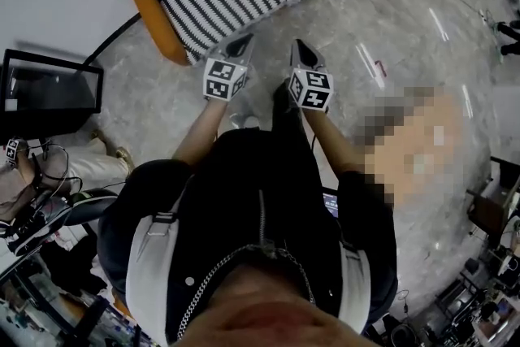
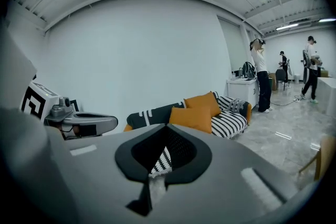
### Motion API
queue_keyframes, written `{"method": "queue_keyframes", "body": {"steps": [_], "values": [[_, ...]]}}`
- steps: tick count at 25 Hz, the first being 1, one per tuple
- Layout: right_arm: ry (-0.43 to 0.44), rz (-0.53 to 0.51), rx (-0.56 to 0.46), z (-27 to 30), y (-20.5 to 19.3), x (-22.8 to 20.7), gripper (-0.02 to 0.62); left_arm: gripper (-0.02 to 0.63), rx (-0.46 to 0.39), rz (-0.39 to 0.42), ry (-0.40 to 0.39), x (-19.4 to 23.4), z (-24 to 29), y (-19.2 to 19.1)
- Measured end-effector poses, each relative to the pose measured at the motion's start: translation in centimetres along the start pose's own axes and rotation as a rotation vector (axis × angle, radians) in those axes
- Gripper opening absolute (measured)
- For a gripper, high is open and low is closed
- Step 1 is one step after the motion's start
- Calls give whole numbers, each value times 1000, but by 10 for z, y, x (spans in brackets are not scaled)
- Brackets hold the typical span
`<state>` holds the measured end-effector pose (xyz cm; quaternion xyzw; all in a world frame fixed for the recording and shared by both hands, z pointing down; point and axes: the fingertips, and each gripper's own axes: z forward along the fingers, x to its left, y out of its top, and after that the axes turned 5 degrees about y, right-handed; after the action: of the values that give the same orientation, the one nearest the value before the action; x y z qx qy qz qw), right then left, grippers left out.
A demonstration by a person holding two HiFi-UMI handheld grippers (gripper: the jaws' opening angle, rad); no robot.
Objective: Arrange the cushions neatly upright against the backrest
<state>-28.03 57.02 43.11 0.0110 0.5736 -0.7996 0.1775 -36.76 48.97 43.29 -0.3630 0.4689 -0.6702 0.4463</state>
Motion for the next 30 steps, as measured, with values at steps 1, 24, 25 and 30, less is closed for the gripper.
{"method": "queue_keyframes", "body": {"steps": [1,24,25,30], "values": [[9,-4,7,10,0,-3,3,11,5,-2,3,3,8,-1],[190,-41,86,226,109,-180,3,11,34,-46,193,86,267,87],[194,-43,94,230,109,-186,3,11,36,-48,197,86,274,89],[204,-25,96,252,123,-211,3,11,46,-46,210,91,303,98]]}}
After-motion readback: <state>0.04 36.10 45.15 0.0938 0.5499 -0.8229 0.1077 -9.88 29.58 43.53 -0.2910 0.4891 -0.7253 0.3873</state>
